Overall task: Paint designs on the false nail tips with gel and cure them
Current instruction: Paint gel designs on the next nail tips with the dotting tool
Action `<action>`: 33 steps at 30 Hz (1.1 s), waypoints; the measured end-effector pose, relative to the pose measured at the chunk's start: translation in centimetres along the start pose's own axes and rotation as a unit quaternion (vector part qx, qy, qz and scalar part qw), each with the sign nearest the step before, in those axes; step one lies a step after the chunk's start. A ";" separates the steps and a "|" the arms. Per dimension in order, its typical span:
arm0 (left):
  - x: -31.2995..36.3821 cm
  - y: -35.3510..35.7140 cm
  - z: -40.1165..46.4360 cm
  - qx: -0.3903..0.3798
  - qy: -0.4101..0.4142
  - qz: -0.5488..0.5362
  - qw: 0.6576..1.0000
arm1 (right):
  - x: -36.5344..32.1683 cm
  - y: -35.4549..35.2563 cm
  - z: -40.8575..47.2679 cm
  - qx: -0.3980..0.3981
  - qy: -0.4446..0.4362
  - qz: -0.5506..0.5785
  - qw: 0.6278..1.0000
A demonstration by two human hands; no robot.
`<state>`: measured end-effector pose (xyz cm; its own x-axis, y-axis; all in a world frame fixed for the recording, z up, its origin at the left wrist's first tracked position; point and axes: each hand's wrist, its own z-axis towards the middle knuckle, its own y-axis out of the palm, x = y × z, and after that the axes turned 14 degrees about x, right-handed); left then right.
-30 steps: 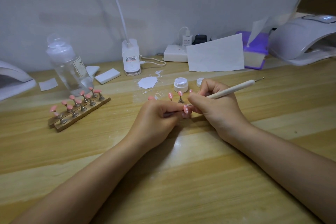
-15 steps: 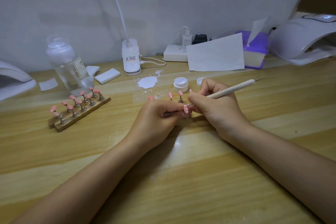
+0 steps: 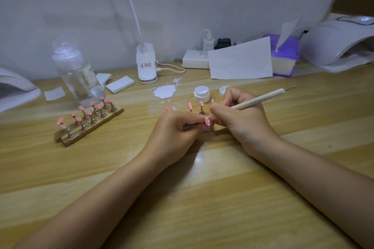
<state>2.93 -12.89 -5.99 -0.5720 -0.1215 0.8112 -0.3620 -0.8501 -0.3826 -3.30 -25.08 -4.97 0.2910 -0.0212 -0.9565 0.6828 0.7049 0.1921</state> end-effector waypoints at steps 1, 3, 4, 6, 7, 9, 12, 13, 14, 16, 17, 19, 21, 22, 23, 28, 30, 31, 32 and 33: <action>0.0 0.0 0.0 -0.002 0.000 0.000 1.000 | 0.0 0.0 0.0 0.001 -0.001 0.002 1.000; 0.0 0.0 0.0 -0.001 -0.002 -0.002 1.000 | 0.0 0.0 0.0 0.005 -0.008 -0.002 1.000; 0.0 0.0 0.0 0.000 -0.004 -0.003 1.000 | 0.1 -0.1 0.0 0.010 -0.010 -0.004 1.000; 0.0 0.0 0.0 -0.001 -0.004 -0.002 1.000 | 0.1 -0.1 0.0 0.016 -0.009 -0.005 1.000; 0.0 0.0 0.0 -0.004 -0.001 0.001 1.000 | 0.1 -0.1 0.1 0.016 -0.007 -0.003 1.000; 0.0 0.0 0.0 -0.006 0.003 0.008 1.000 | 0.0 -0.1 0.0 0.011 -0.003 0.003 1.000; 0.0 0.0 0.0 -0.001 0.000 0.008 1.000 | -0.1 -0.1 -0.1 0.003 0.000 0.012 1.000; 0.0 0.0 0.0 -0.001 -0.005 0.006 1.000 | -0.1 0.0 -0.1 0.007 0.002 0.018 1.000; 0.0 0.0 0.0 -0.001 -0.010 0.002 1.000 | -0.1 0.0 0.0 0.017 0.007 0.023 1.000; 0.1 0.0 0.0 0.001 -0.014 -0.003 1.000 | -0.1 0.0 0.2 0.048 0.023 0.039 0.998; 0.2 0.0 -0.1 0.003 -0.014 -0.004 1.000 | 0.0 0.1 0.3 0.061 0.033 0.049 0.996; 0.2 0.1 -0.1 0.009 -0.015 -0.004 1.000 | 0.0 0.0 0.5 0.076 0.049 0.069 0.993; 0.4 0.1 -0.2 0.014 -0.010 -0.008 1.000 | 0.0 0.0 0.6 0.080 0.060 0.088 0.991; 0.5 0.0 -0.2 0.018 -0.005 -0.013 1.000 | -0.1 -0.1 0.7 0.083 0.064 0.096 0.990; 0.6 0.0 -0.3 0.024 0.002 -0.020 1.000 | -0.1 -0.1 0.7 0.088 0.069 0.101 0.989; 1.7 -0.2 -0.4 0.123 0.126 -0.051 0.983 | -0.2 -0.3 0.9 0.112 0.090 0.117 0.983; 1.9 -0.7 -0.1 0.171 0.192 -0.027 0.966 | -0.2 -0.2 0.9 0.113 0.091 0.114 0.983; 1.8 -1.0 0.1 0.191 0.202 -0.017 0.961 | -0.2 -0.2 0.9 0.112 0.091 0.112 0.983; 1.8 -1.3 0.3 0.209 0.195 -0.011 0.958 | -0.2 -0.2 0.9 0.110 0.091 0.110 0.984; 1.7 -1.6 0.5 0.226 0.180 -0.004 0.957 | -0.2 -0.2 0.9 0.109 0.092 0.108 0.984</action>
<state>2.90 -12.02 -3.81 -0.8161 0.0009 0.5779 -0.0578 -0.9951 -0.0801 -2.92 -25.88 -4.64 0.3328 0.2548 -0.9079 0.7512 0.5104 0.4186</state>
